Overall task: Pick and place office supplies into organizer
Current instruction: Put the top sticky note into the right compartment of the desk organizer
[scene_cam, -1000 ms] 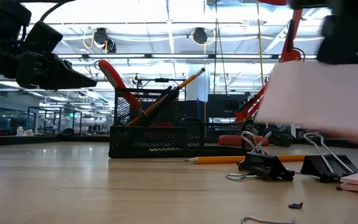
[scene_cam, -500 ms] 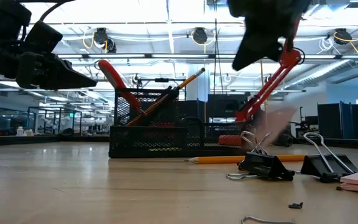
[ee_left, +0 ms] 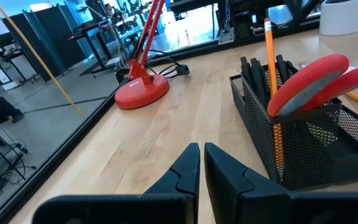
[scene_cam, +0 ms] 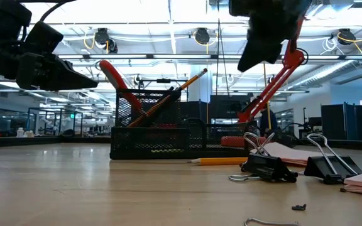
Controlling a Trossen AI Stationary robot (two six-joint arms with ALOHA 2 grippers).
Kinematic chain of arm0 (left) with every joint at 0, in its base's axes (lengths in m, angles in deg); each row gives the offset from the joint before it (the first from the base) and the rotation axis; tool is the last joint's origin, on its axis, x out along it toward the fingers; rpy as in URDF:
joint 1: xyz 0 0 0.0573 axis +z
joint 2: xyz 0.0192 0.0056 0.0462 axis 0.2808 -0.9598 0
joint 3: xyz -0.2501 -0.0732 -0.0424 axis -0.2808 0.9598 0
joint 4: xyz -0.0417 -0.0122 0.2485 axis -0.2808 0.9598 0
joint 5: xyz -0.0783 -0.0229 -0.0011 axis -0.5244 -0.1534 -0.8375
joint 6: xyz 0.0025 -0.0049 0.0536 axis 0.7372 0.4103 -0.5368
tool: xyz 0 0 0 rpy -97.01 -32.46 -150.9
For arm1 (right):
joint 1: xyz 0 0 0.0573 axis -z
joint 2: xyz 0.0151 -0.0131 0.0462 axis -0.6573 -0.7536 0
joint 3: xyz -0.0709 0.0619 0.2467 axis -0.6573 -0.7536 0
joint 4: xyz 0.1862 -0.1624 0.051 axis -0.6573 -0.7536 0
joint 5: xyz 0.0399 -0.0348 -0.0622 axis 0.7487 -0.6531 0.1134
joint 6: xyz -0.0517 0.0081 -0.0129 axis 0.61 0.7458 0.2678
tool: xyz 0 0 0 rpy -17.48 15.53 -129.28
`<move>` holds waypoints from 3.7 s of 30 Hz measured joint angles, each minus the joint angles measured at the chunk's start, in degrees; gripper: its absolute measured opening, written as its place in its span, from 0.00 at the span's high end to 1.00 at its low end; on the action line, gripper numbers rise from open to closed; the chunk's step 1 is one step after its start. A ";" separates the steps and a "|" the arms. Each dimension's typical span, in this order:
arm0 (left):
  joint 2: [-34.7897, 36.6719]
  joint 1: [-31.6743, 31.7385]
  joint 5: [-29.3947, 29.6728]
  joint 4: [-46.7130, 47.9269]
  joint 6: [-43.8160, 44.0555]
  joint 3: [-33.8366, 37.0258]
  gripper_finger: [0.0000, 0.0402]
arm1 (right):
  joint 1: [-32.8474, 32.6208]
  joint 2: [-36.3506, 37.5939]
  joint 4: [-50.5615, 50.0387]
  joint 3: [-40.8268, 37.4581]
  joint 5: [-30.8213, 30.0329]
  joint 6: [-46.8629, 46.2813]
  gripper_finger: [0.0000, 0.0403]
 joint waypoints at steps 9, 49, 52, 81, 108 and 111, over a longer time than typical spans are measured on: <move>0.00 0.00 0.00 0.02 0.55 0.00 0.92 | -8.76 0.00 -1.38 -1.54 -1.83 10.35 0.97; -0.01 0.00 0.13 0.13 -1.23 0.00 0.92 | 6.12 4.93 7.92 -16.00 19.29 16.37 0.54; -0.02 0.00 0.15 1.17 -2.05 0.00 0.92 | 9.39 6.31 8.17 -15.98 22.99 18.47 0.54; -0.01 0.00 0.17 1.88 -4.11 0.00 0.92 | 16.21 -3.98 13.40 -17.11 34.65 26.82 0.57; 0.00 0.00 0.15 2.57 -3.72 0.00 0.92 | 16.32 -11.90 17.69 -16.96 37.54 26.34 0.54; -0.02 0.00 0.17 2.59 -3.91 0.00 0.92 | 16.32 -12.30 17.78 -16.96 39.23 25.87 0.54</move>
